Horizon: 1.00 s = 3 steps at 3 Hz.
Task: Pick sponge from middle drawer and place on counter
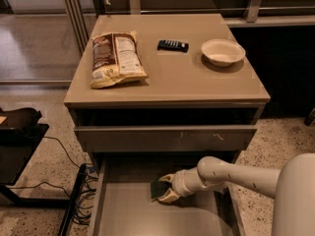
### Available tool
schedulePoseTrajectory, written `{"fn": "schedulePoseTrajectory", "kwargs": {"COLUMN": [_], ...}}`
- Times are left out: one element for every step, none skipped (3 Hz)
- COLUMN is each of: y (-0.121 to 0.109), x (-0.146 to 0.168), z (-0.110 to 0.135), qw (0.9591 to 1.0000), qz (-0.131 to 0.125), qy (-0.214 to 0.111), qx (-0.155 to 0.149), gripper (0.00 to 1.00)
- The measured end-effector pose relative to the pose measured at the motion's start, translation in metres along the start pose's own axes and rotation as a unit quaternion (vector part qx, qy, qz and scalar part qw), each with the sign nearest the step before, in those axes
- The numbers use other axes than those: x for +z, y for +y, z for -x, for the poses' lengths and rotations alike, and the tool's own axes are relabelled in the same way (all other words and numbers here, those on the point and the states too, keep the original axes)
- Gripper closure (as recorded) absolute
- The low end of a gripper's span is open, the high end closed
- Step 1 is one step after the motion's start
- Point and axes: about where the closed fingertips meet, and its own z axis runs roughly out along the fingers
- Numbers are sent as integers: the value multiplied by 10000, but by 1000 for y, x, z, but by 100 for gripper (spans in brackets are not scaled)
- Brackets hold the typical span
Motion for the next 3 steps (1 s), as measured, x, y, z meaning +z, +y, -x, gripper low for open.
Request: {"fn": "schedulePoseTrajectory", "kwargs": {"y": [17,43,64], "x": [-9,-32,-74], "z": [-7,-15,-17], "qw": [9998,9992,9984], "qz": [47,43,-141], "qy": [-73,-196,-393], "qx": [182,333,371], "gripper": [100,100,100]}}
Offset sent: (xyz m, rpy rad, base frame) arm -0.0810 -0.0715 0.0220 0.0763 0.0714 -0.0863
